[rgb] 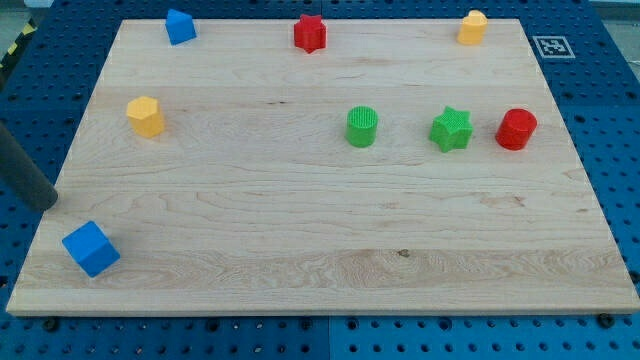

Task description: Move the cube towards the right side

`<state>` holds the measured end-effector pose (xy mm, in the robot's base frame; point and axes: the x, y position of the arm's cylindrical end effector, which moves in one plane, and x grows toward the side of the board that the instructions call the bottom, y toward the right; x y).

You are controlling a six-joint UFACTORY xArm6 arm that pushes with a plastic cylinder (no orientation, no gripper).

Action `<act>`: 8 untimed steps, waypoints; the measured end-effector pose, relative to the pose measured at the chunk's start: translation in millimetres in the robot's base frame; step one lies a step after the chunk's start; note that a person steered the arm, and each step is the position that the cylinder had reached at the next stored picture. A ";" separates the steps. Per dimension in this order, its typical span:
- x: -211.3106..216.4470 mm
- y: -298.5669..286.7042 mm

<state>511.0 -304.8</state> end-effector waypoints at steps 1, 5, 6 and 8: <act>44.4 0.3; 53.0 74.0; 55.9 80.6; 94.2 79.3</act>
<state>605.3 -225.5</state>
